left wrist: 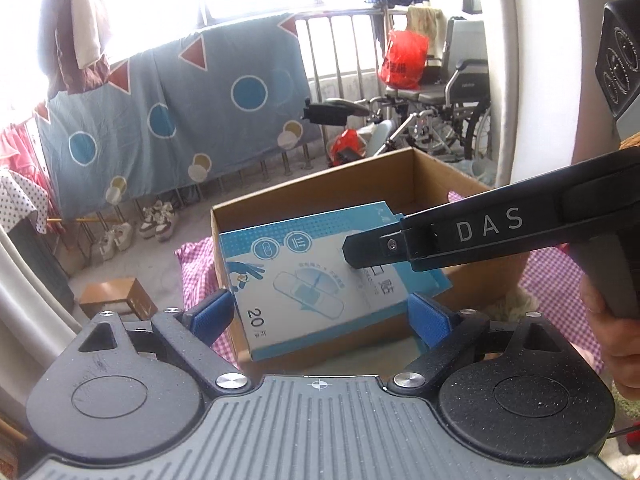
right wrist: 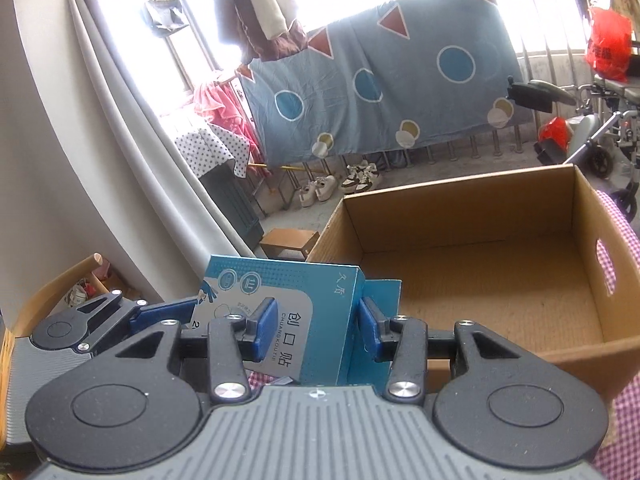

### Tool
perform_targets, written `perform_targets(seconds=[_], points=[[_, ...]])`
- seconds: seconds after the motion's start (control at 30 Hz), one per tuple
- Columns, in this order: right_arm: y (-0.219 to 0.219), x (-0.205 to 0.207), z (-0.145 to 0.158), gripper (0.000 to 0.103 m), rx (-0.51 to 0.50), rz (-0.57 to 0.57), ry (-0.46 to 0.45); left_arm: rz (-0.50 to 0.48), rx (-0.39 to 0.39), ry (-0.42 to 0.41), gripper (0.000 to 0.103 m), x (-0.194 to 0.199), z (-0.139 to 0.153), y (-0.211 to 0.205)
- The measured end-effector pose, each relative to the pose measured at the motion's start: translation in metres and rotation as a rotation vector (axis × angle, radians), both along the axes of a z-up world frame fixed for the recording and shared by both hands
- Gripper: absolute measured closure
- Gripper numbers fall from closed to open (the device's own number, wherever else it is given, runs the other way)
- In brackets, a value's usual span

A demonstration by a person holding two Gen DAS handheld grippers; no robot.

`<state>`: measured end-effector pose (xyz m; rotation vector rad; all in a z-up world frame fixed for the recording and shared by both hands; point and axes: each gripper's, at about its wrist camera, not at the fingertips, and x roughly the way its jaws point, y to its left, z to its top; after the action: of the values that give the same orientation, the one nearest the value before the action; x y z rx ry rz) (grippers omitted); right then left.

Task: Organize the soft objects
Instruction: 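Carry the bandage box into the cardboard box and open the right gripper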

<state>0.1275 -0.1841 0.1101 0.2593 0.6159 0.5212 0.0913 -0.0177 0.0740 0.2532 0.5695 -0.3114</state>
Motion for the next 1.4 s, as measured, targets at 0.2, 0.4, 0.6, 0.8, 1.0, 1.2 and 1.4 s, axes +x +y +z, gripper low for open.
perform_targets(seconds=[0.2,0.4,0.6,0.8,1.0,1.2,1.4], points=[[-0.007,0.084,-0.005,0.056,-0.009,0.025,0.126,0.008,0.001,0.002,0.009,0.063,0.006,-0.008],[-0.017,0.185,-0.045,0.056,0.003,0.044,0.342,0.015,0.021,0.106,0.009,0.137,-0.016,-0.014],[-0.014,0.254,-0.087,0.056,-0.022,0.048,0.506,0.035,0.061,0.241,0.010,0.197,-0.049,-0.017],[-0.011,0.295,-0.125,0.056,-0.034,0.000,0.592,0.085,0.085,0.327,0.008,0.222,-0.069,-0.015],[-0.014,0.289,-0.128,0.056,-0.011,0.007,0.629,0.098,0.011,0.290,0.003,0.196,-0.041,0.006],[-0.004,0.285,-0.123,0.051,-0.070,0.025,0.698,0.140,-0.091,0.202,0.000,0.143,0.000,0.048],[0.005,0.283,-0.136,0.049,-0.112,0.034,0.802,0.216,-0.188,0.171,0.000,0.098,0.010,0.086]])
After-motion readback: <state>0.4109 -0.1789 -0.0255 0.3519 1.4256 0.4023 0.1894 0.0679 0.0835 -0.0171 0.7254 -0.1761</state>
